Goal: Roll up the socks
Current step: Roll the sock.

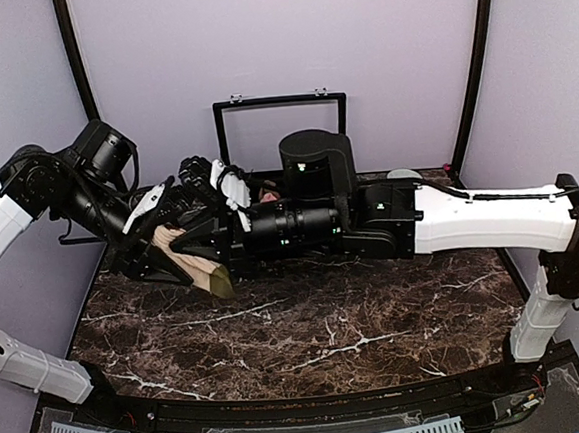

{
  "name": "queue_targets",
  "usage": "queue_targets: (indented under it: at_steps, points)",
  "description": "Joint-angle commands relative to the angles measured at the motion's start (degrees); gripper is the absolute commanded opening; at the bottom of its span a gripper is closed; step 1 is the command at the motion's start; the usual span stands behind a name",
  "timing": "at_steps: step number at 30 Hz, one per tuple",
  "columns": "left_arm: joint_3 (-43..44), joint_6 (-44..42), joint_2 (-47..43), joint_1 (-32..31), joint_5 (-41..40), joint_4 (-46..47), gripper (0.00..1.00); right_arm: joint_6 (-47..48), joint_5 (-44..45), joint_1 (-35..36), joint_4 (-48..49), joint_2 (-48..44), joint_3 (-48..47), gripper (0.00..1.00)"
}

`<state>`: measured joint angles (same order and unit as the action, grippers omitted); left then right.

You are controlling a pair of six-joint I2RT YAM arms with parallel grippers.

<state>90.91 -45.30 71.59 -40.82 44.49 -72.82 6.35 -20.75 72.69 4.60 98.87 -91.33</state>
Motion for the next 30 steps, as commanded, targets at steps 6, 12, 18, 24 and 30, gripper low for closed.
queue_targets:
  at_steps: [6, 12, 18, 24, 30]
  points:
    - [-8.58, 6.72, -5.81, -0.30, -26.62, 22.28, 0.45, -11.65, 28.00, -0.02, 8.41, 1.67, 3.11, 0.00]
    - [-12.92, 4.82, -9.49, -0.32, -30.67, 27.63, 0.38, -23.21, 33.15, 0.19, 16.15, 4.12, 3.68, 0.00]
    - [-15.27, 1.18, -10.89, -0.33, -39.06, 31.46, 0.17, -30.50, 32.11, 0.27, 14.60, 7.13, -1.30, 0.00]
    - [-19.72, -2.04, -13.32, -0.50, -43.78, 38.00, 0.25, -35.75, 29.67, 0.43, 14.96, 9.01, -3.01, 0.00]
    - [-20.00, -3.39, -13.83, -0.61, -45.89, 39.39, 0.00, -36.33, 27.05, 0.42, 14.86, 9.59, -2.74, 0.19]
